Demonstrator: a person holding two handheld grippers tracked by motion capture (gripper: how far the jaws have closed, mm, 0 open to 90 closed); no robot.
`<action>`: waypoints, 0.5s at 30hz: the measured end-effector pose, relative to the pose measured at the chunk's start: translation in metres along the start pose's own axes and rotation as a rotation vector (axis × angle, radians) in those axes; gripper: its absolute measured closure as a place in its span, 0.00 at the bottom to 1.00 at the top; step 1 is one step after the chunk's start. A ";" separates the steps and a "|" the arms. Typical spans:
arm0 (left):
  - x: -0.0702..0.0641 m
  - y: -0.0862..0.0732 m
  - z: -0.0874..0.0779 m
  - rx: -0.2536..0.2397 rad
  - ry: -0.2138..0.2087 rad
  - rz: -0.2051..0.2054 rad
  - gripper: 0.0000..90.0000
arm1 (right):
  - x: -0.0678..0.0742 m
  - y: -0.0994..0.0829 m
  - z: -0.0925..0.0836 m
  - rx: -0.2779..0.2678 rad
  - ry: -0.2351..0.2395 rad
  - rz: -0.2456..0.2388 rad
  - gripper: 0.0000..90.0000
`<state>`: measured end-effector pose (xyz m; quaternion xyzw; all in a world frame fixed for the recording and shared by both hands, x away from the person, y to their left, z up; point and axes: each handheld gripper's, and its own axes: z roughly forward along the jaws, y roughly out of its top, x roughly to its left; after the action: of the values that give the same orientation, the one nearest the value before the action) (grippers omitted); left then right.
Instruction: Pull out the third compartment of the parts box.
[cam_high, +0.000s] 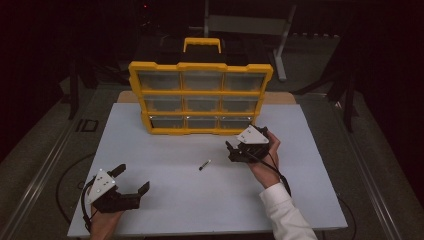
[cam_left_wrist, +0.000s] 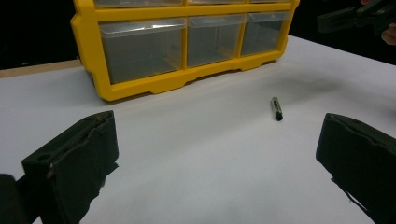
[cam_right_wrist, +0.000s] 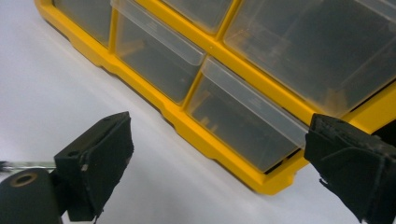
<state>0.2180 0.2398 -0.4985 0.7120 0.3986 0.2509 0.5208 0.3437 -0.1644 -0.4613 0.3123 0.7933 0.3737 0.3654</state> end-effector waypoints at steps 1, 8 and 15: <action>0.000 0.000 0.000 0.000 0.000 0.000 0.00 | 0.000 0.001 0.001 0.004 -0.006 -0.014 0.09; 0.000 0.000 0.000 -0.001 0.000 0.000 0.00 | 0.000 0.005 0.007 0.038 -0.047 -0.106 0.09; 0.001 -0.001 0.000 0.002 -0.002 0.000 0.00 | -0.001 0.009 0.010 0.059 -0.078 -0.177 0.09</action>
<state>0.2184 0.2401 -0.4991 0.7128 0.3982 0.2499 0.5205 0.3542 -0.1566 -0.4577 0.2659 0.8136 0.3043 0.4181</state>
